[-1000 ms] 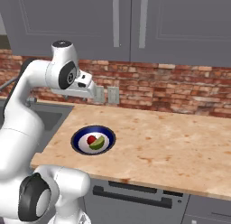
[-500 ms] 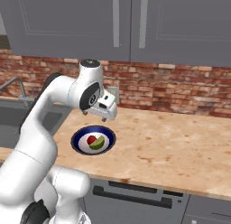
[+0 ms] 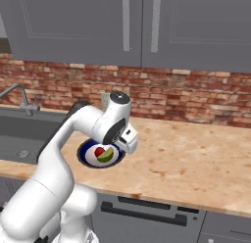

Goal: Dump the lemon wedge and apple from the bowl so the bowl can be washed. Place the bowl in the sink after clearing the leftovers.

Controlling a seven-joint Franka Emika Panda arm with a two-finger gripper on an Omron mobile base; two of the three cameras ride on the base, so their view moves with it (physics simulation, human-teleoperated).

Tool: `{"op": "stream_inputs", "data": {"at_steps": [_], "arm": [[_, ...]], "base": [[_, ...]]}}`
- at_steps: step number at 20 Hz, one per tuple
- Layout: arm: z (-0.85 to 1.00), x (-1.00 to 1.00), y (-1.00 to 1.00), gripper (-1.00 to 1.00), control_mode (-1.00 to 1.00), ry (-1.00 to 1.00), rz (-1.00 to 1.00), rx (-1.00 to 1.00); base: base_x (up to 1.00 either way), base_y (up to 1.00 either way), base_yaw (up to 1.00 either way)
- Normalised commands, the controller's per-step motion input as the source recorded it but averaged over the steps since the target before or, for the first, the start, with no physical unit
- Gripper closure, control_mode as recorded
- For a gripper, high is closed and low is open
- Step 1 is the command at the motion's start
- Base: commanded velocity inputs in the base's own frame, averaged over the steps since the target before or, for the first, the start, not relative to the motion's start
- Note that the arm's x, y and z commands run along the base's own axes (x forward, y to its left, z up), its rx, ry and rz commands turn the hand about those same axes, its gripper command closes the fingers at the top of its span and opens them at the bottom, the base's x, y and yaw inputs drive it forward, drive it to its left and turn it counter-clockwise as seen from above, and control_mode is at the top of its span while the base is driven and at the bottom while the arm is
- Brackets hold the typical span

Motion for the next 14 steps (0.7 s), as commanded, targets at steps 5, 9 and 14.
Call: {"op": "stream_inputs", "data": {"at_steps": [5, 9, 14], "arm": [[-0.55, 0.31, -0.03, -1.00, -1.00, 0.00, -0.11, 0.12], [-0.27, 0.16, 0.00, -1.00, -1.00, 0.03, -0.03, 0.08], [-0.49, 0.28, 0.00, -1.00, -1.00, 0.02, -0.01, 0.09]], "base": [[0.00, 0.00, 0.00], [0.00, 0.00, 0.00], [0.00, 0.00, 0.00]]}}
